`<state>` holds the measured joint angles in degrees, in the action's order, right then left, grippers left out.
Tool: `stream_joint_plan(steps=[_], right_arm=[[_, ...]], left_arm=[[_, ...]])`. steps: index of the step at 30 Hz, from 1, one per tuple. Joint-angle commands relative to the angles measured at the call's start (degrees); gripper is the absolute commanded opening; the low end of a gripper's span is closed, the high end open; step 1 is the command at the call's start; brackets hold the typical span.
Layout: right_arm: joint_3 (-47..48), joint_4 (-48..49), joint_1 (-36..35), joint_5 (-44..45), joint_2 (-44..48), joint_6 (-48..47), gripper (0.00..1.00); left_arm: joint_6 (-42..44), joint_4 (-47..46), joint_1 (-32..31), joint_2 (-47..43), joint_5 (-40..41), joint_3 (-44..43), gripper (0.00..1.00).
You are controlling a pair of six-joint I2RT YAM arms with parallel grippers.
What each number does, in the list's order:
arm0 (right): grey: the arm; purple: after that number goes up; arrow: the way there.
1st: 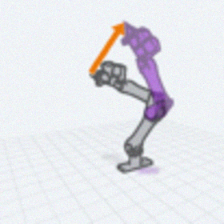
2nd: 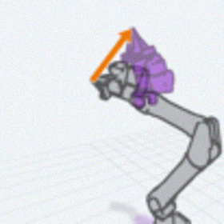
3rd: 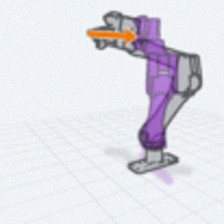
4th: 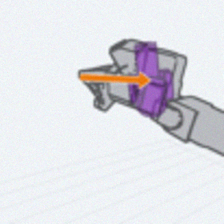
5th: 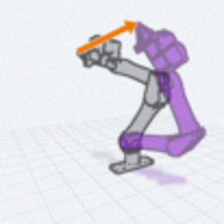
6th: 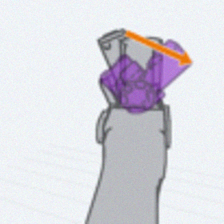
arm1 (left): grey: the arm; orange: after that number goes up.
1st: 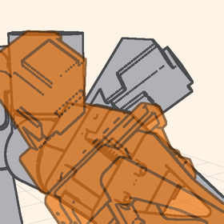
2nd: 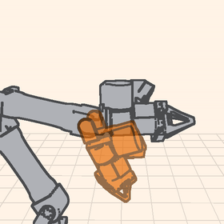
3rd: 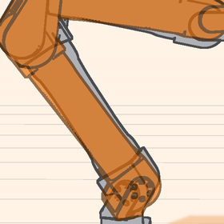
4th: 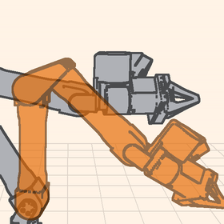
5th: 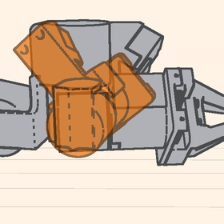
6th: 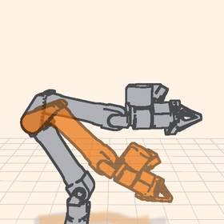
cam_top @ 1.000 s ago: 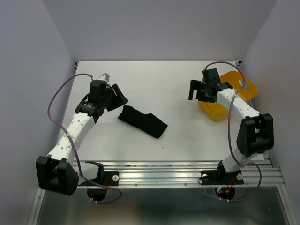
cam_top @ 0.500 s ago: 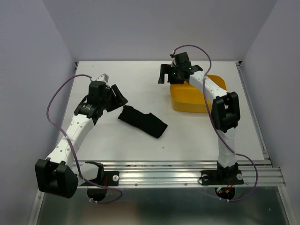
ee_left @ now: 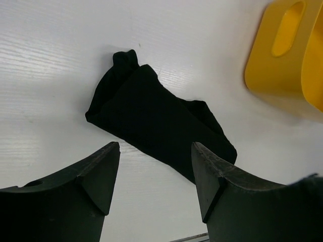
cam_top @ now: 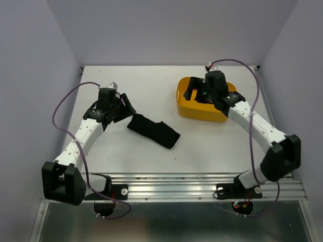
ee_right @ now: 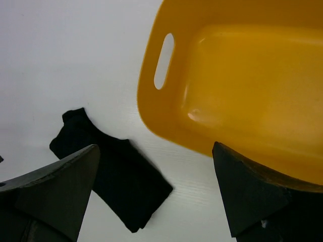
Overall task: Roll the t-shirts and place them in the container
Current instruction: Move the bin to the center of the board.
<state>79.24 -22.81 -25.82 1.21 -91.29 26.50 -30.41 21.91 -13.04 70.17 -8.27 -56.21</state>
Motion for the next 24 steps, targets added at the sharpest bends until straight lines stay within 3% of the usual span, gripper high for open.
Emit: stream_joint_plan(steps=[1, 8, 11, 18, 24], right_arm=[[-14.18, 6.12, -5.18, 8.44, 13.39, 6.89, 0.98], [-30.54, 8.65, -16.44, 11.70, 24.13, 22.79, 0.99], [-35.37, 10.76, -18.38, 10.22, 23.09, 28.33, 1.00], [-47.41, 30.77, -18.91, 5.55, 20.01, 40.38, 0.95], [-45.67, 35.29, -19.96, 5.73, 12.37, 40.91, 0.86]], left_arm=[[2.20, -1.78, 0.82, -2.23, 1.24, -1.71, 0.69], [2.64, -0.73, 1.96, -3.90, 5.20, -3.03, 0.68], [2.20, -1.08, 2.14, -4.52, 4.32, -2.24, 0.68], [2.73, -0.29, 2.23, -5.40, 3.53, -0.22, 0.68], [3.87, -0.56, 2.23, -6.19, -0.43, 0.48, 0.67]])
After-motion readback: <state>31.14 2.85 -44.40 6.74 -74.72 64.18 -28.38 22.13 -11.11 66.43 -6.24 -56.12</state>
